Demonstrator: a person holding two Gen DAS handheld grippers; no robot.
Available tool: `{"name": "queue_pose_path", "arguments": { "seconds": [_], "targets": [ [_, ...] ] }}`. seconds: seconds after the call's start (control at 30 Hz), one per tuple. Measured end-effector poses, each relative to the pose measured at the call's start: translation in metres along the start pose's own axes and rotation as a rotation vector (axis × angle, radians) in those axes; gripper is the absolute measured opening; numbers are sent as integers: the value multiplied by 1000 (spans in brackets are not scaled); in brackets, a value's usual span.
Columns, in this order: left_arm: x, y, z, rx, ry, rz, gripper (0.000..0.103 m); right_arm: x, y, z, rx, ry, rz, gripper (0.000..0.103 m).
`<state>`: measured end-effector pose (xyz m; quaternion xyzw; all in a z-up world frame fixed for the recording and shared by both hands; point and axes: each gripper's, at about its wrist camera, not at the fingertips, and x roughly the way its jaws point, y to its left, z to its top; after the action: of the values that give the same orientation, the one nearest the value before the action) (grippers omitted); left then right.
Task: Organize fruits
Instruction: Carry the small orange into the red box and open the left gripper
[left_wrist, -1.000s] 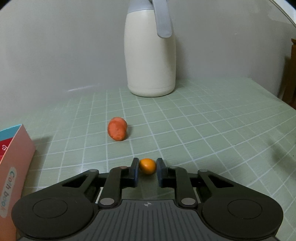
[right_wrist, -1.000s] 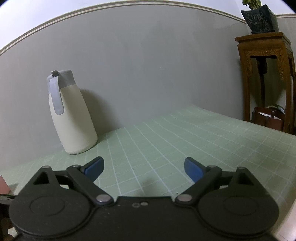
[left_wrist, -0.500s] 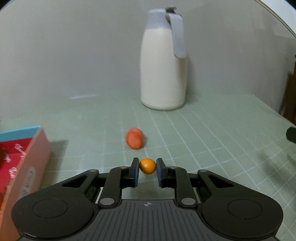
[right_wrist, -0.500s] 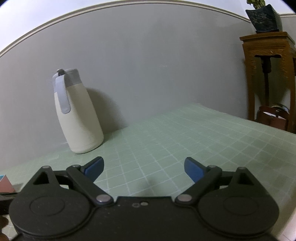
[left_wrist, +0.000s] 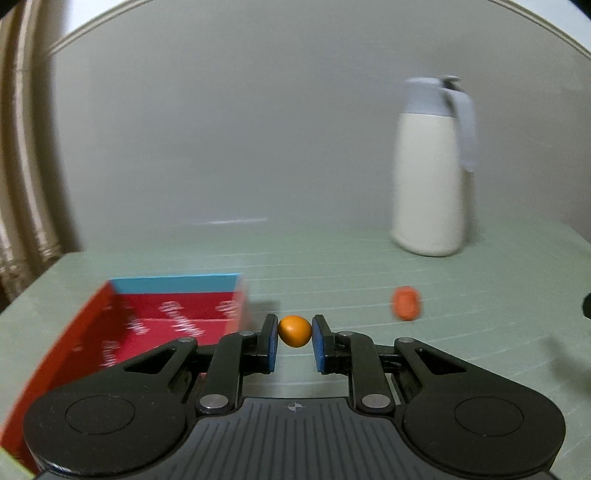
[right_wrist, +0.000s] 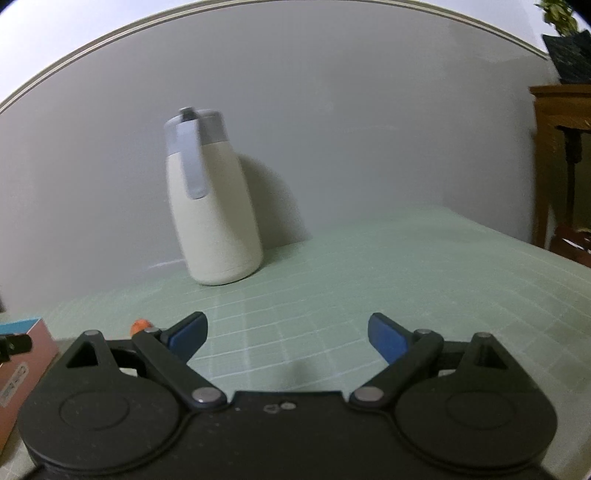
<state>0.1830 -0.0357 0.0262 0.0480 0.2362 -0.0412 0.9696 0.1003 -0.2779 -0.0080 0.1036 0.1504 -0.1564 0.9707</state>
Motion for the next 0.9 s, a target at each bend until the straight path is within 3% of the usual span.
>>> {"name": "queue_pose_path", "arguments": {
  "seconds": [0.47, 0.9],
  "targets": [
    [7, 97, -25, -91, 41, 206, 20, 7, 59, -10, -104, 28, 94, 94],
    [15, 127, -43, -134, 75, 259, 20, 16, 98, -16, -155, 47, 164, 94]
  ]
}}
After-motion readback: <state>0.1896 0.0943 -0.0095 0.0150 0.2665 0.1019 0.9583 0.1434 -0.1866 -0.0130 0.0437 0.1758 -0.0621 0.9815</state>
